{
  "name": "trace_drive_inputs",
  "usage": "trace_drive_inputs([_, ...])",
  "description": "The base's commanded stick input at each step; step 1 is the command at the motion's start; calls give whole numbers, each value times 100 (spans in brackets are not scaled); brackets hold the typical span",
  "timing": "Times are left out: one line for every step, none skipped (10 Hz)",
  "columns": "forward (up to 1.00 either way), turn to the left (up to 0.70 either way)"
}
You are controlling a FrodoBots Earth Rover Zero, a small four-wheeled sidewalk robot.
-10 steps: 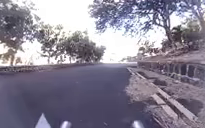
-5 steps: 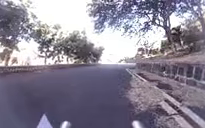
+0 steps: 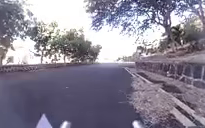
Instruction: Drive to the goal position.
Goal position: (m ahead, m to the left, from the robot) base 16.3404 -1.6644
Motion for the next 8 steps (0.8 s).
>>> trace_drive_inputs([69, -28])
trace_drive_inputs([69, -28])
trace_drive_inputs([69, -28])
trace_drive_inputs([69, -19])
trace_drive_inputs([69, -23])
trace_drive_inputs([69, -28])
trace_drive_inputs([69, -18])
trace_drive_inputs([69, -8])
